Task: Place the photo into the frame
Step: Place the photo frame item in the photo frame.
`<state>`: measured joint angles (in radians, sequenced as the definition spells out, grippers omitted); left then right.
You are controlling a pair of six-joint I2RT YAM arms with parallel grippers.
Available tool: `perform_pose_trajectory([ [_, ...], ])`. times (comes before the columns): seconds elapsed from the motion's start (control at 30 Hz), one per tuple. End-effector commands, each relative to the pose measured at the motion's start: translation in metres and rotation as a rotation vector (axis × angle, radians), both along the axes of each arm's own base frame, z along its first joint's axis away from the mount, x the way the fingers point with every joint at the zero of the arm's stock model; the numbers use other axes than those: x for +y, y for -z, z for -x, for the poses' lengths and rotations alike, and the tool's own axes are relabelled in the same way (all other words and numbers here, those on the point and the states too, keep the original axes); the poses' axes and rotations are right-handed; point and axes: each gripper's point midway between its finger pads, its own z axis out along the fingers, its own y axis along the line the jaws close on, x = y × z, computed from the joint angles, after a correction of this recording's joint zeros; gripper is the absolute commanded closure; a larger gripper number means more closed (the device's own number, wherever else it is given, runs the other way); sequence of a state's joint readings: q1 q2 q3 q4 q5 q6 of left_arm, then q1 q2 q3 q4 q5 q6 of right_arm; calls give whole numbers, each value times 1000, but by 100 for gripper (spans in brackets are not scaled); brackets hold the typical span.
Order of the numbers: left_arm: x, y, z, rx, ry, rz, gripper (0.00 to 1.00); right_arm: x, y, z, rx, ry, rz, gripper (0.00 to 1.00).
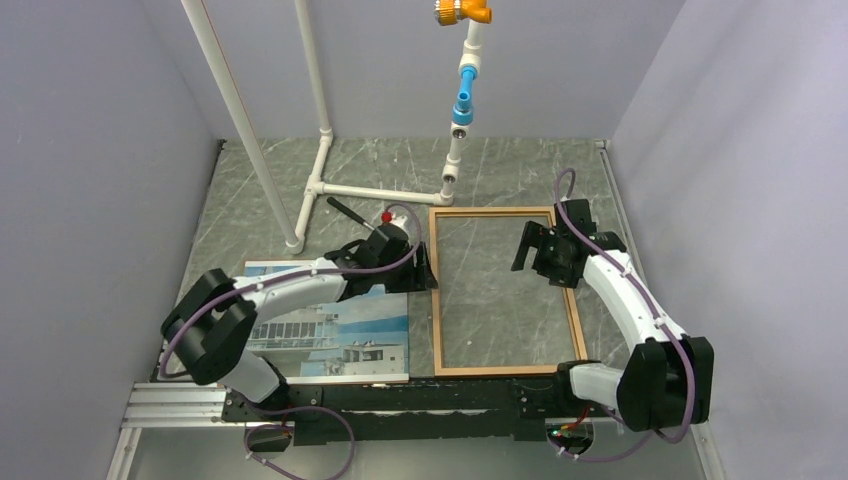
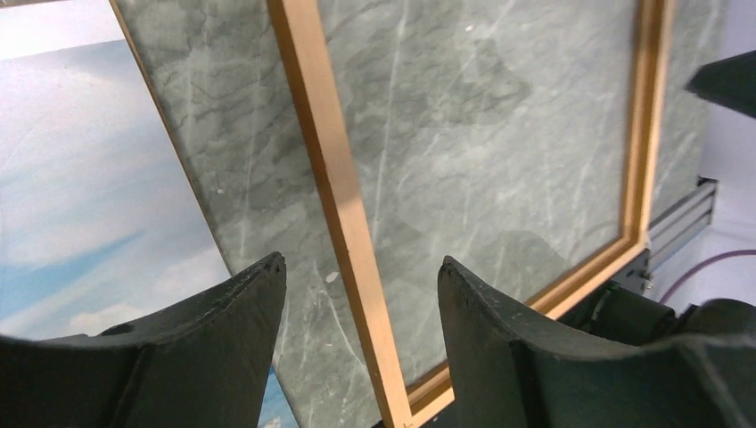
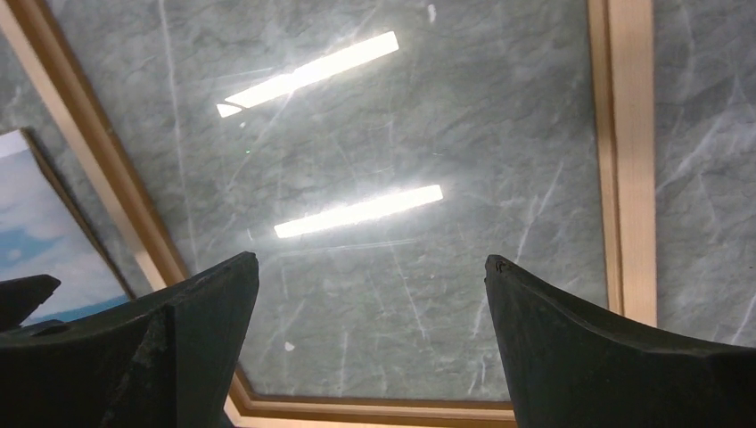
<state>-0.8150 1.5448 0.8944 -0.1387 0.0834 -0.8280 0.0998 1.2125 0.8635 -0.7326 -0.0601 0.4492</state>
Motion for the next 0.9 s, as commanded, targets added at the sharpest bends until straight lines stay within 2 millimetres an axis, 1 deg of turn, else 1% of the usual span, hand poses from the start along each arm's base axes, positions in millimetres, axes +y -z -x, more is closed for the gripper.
perform_pose_trajectory([
  [0.0,-6,-53,-7,-153,16,144,33,17,-15,-3,-72,-54,-58,0],
  [0.1,1,-81,-6,-246,12,208,33,28,-18,-2,-83,-75,-89,0],
  [0.23,11,-120,0,-374,0,325,33,47,-23,-1,-103,-117,-138,0],
  [0.37,24,-166,10,-495,-2,429,26,71,-28,0,-121,-166,-189,0],
  [0.47,37,-192,16,-556,-19,455,22,93,-35,-1,-141,-214,-228,0],
  [0.6,54,-211,23,-601,-48,463,12,122,-42,0,-157,-276,-268,0],
  [0.73,70,-221,27,-636,-93,463,1,154,-44,2,-155,-336,-290,0],
  [0.87,82,-226,28,-655,-127,443,1,188,-44,4,-146,-400,-306,0],
])
